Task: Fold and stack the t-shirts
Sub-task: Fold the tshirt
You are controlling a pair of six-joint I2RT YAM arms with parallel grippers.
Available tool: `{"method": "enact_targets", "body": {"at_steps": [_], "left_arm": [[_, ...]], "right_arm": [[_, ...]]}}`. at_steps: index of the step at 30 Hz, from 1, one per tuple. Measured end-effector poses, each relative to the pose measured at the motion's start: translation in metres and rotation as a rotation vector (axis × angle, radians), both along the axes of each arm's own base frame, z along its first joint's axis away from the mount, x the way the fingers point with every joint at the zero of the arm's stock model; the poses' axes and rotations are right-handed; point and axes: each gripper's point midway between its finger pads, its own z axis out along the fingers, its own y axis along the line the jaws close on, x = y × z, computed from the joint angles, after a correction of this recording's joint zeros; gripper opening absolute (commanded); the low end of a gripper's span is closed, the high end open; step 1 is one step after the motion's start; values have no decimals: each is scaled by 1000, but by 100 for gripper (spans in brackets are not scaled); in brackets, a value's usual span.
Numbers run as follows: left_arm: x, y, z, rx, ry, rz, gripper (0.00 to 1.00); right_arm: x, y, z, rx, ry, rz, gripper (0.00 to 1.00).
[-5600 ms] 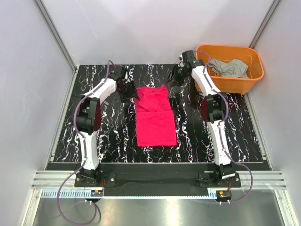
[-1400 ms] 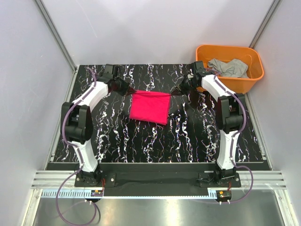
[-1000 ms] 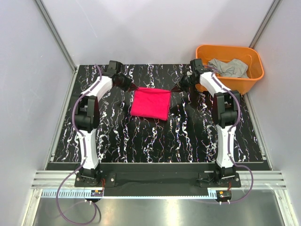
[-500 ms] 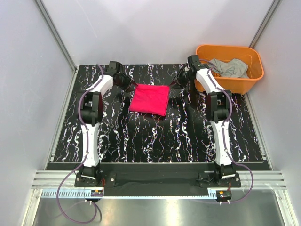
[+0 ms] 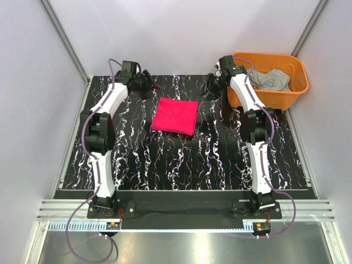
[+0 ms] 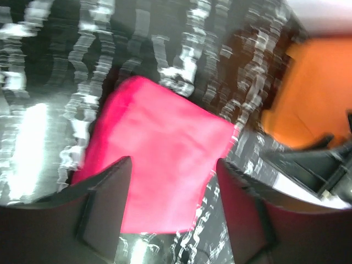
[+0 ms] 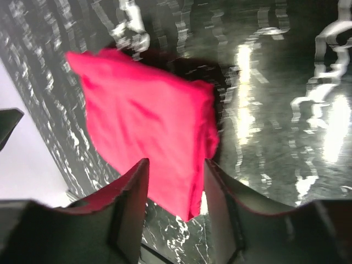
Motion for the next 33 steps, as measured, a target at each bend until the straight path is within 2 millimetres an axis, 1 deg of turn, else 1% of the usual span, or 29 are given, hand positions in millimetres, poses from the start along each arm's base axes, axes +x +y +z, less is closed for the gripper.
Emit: {"method": "enact_targets", "body": {"at_steps": [1, 2, 3, 4, 5, 7, 8, 9, 11, 13, 15, 16, 17, 19, 20, 21, 24, 25, 27, 29, 31, 33], "left_arm": [[-2, -9, 8, -13, -31, -28, 54], [-4, -18, 11, -27, -51, -52, 51], [-6, -28, 12, -46, -70, -79, 48], [-7, -37, 11, -64, -83, -98, 44], [-9, -46, 7, -83, -91, -116, 43], [-12, -61, -6, -119, -80, -144, 42], [-10, -66, -13, -136, -78, -151, 41], [-6, -69, -22, -149, -76, -154, 41], [2, -71, -41, -164, -70, -150, 41], [9, -69, -66, -177, -51, -136, 41], [16, -63, -92, -186, -26, -115, 41], [17, -60, -104, -187, -11, -105, 41], [19, -59, -111, -211, 0, -105, 41], [26, -56, -108, -230, -18, -106, 41], [31, -54, -105, -231, -34, -101, 42], [36, -51, -105, -233, -43, -96, 45], [38, -48, -104, -239, -44, -97, 51], [38, -48, -103, -239, -48, -102, 56], [36, -48, -99, -236, -54, -116, 59], [30, -46, -92, -217, -41, -127, 65], [21, -39, -79, -186, -29, -133, 67], [12, -33, -56, -166, -43, -137, 65]], "right_arm": [[-1, 5, 6, 3, -15, 14, 46], [-3, 10, 10, 4, -27, 30, 32], [-5, 17, 14, 6, -40, 49, 24], [-7, 26, 17, 14, -52, 66, 19], [-9, 33, 19, 20, -56, 80, 16], [-14, 49, 20, 42, -56, 107, 15], [-15, 56, 18, 47, -60, 121, 15], [-16, 63, 14, 49, -63, 133, 14], [-14, 69, 4, 46, -65, 145, 14], [-11, 68, -15, 31, -61, 147, 13], [-7, 63, -37, 10, -50, 137, 13], [-4, 60, -45, 1, -48, 133, 13], [-1, 56, -56, -9, -44, 125, 13], [5, 45, -75, -27, -30, 103, 13], [7, 41, -81, -30, -26, 94, 14], [10, 37, -85, -26, -24, 88, 14], [17, 29, -83, -32, -45, 78, 17], [19, 27, -83, -35, -52, 77, 18], [19, 24, -82, -39, -54, 81, 25], [16, 20, -80, -48, -45, 82, 29], [10, 19, -73, -51, -30, 85, 32], [3, 19, -59, -47, -18, 91, 36]]}}
